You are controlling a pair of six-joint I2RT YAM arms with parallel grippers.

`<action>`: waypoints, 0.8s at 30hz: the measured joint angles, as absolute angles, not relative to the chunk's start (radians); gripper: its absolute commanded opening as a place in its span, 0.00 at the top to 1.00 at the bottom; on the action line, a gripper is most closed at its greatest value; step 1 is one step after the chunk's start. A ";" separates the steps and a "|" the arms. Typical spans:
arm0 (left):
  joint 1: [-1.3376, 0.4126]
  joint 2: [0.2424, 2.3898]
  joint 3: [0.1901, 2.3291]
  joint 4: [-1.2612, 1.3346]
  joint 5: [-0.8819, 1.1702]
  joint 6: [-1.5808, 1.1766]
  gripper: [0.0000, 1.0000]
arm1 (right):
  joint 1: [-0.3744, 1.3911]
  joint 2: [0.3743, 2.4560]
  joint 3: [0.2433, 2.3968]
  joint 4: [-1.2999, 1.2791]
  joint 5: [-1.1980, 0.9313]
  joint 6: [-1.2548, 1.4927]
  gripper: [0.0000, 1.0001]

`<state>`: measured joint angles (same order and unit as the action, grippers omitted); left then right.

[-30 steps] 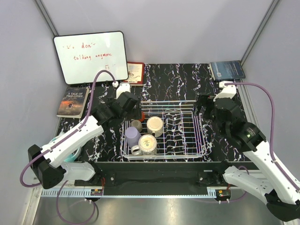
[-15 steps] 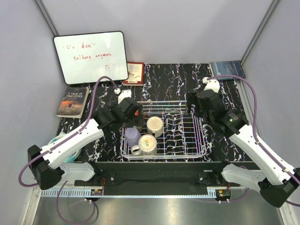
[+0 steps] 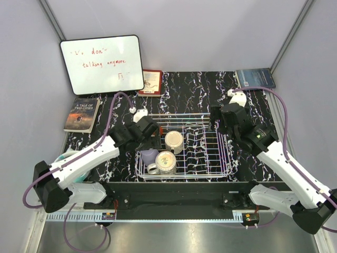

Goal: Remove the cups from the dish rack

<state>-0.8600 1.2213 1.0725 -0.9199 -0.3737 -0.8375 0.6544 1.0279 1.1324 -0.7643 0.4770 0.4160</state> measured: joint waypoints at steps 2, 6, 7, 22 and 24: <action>-0.868 1.224 1.067 -0.923 -0.371 -0.844 0.03 | 0.654 1.026 1.128 -0.764 0.477 0.416 0.00; -0.880 1.246 1.062 -0.922 -0.361 -0.849 0.06 | 0.654 1.024 1.120 -0.765 0.477 0.421 0.00; -0.882 1.253 1.061 -0.921 -0.361 -0.850 0.07 | 0.654 1.024 1.117 -0.765 0.477 0.423 0.00; -0.900 1.284 1.039 -0.913 -0.359 -0.861 1.00 | 0.654 1.011 1.079 -0.767 0.477 0.435 0.00; -0.908 1.282 1.040 -0.918 -0.364 -0.861 1.00 | 0.654 1.011 1.079 -0.768 0.477 0.435 0.00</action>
